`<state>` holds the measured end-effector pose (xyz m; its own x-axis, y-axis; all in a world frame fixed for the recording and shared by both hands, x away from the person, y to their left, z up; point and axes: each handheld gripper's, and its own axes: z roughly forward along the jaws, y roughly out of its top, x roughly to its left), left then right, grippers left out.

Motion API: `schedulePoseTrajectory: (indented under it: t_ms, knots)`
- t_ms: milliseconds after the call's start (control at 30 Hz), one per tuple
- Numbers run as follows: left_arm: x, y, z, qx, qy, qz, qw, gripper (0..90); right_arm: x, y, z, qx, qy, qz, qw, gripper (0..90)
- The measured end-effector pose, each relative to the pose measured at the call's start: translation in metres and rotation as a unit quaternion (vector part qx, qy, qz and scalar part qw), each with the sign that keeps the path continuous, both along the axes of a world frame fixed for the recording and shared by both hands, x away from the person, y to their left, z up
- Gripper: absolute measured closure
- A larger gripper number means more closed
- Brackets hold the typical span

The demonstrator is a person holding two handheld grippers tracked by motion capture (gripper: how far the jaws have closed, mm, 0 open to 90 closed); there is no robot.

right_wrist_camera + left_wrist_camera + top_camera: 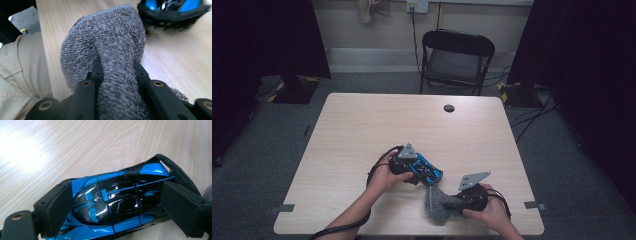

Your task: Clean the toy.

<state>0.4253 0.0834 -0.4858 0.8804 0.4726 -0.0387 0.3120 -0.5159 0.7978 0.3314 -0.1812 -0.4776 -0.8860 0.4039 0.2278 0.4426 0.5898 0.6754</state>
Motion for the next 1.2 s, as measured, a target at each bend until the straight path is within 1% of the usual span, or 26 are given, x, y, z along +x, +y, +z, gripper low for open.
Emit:
schedulePoseTrajectory:
  t_ms: [33, 100, 167, 200, 233, 267, 300, 333, 367, 400, 433, 467, 500, 533, 600, 633, 700, 733, 767, 800, 833, 933, 1000, 1200]
  knots:
    - [0.0, 0.0, 0.0, 0.0, 0.0, 0.0, 1.0, 11.9, 0.002, 0.003, -0.003, -0.002, 0.004, 0.0, 1.0, 70.2]
    - [0.0, 0.0, 0.0, 0.0, 0.0, 0.0, 1.0, 11.9, 0.008, 0.006, -0.005, 0.004, 0.015, -0.006, 0.9999, 70.3]
    - [-0.001, 0.0, 0.0, -0.002, -0.001, 0.0, 1.0, 11.9, 0.011, 0.008, -0.004, 0.001, 0.015, -0.009, 0.9998, 70.3]
    - [-0.001, -0.001, -0.001, -0.003, -0.001, 0.0, 1.0, 11.9, 0.017, 0.01, -0.003, -0.008, 0.013, -0.021, 0.9997, 70.3]
    - [-0.001, -0.001, 0.0, -0.002, -0.001, -0.001, 1.0, 11.9, 0.017, 0.01, -0.003, -0.008, 0.013, -0.021, 0.9997, 70.3]
    - [-0.001, -0.001, 0.0, -0.002, -0.001, -0.001, 1.0, 11.9, 0.019, 0.01, -0.003, -0.01, 0.015, -0.027, 0.9995, 70.3]
    - [-0.001, -0.001, -0.001, -0.003, -0.002, 0.0, 1.0, 11.9, 0.026, 0.007, -0.003, -0.011, 0.015, -0.041, 0.999, 70.3]
    - [-0.001, -0.001, -0.001, -0.003, -0.002, 0.0, 1.0, 11.9, 0.029, 0.005, -0.003, -0.008, 0.016, -0.047, 0.9987, 70.3]
    - [-0.001, -0.001, -0.001, -0.003, -0.002, 0.0, 1.0, 11.9, 0.029, 0.005, -0.003, -0.008, 0.016, -0.047, 0.9987, 70.3]
    - [-0.001, -0.001, 0.0, -0.002, -0.003, -0.002, 1.0, 12.3, 0.033, 0.001, -0.004, -0.005, 0.012, -0.062, 0.998, 70.3]
    - [-0.001, -0.001, 0.0, -0.002, -0.003, -0.002, 1.0, 12.4, 0.033, 0.001, -0.004, -0.005, 0.012, -0.062, 0.998, 70.3]
    - [-0.002, -0.001, 0.0, -0.002, -0.004, -0.003, 1.0, 12.6, 0.035, -0.001, -0.004, -0.002, 0.007, -0.072, 0.9974, 70.3]
    - [-0.002, -0.001, 0.0, -0.002, -0.004, -0.003, 1.0, 12.7, 0.035, -0.001, -0.004, -0.002, 0.007, -0.072, 0.9974, 70.3]
    - [-0.002, -0.001, 0.0, -0.002, -0.004, -0.002, 1.0, 12.7, 0.036, -0.002, -0.005, -0.002, 0.001, -0.079, 0.9969, 70.3]
    - [-0.002, 0.0, -0.001, -0.003, -0.004, -0.002, 1.0, 12.7, 0.037, -0.004, -0.006, 0.002, -0.001, -0.085, 0.9963, 70.3]
    - [-0.002, 0.0, -0.001, -0.003, -0.005, -0.001, 1.0, 12.7, 0.037, -0.006, -0.006, 0.003, -0.006, -0.094, 0.9955, 70.3]
    - [-0.002, 0.0, 0.0, -0.003, -0.005, -0.001, 1.0, 12.8, 0.038, -0.007, -0.006, 0.001, -0.009, -0.096, 0.9953, 70.3]
    - [-0.002, 0.0, 0.0, -0.003, -0.005, -0.001, 1.0, 12.8, 0.038, -0.009, -0.005, -0.004, -0.017, -0.105, 0.9944, 70.3]
    - [-0.002, 0.0, 0.0, -0.003, -0.005, -0.001, 1.0, 12.8, 0.039, -0.01, -0.005, -0.004, -0.019, -0.106, 0.9942, 70.3]
    - [-0.002, 0.0, -0.001, -0.003, -0.005, -0.001, 1.0, 12.8, 0.039, -0.011, -0.005, -0.007, -0.024, -0.113, 0.9933, 70.4]
    - [-0.002, 0.0, -0.001, -0.003, -0.005, -0.001, 1.0, 12.8, 0.039, -0.011, -0.005, -0.007, -0.024, -0.113, 0.9933, 70.4]
    - [-0.002, -0.001, -0.001, -0.004, -0.005, -0.001, 1.0, 12.8, 0.043, -0.017, -0.005, -0.01, -0.029, -0.133, 0.9906, 70.4]
    - [-0.002, -0.001, -0.001, -0.003, -0.006, -0.001, 1.0, 12.8, 0.044, -0.018, -0.006, -0.01, -0.03, -0.137, 0.9901, 70.4]
    - [-0.003, -0.001, 0.0, -0.001, -0.009, -0.003, 1.0, 12.9, 0.05, -0.022, -0.007, -0.008, -0.034, -0.161, 0.9864, 70.3]
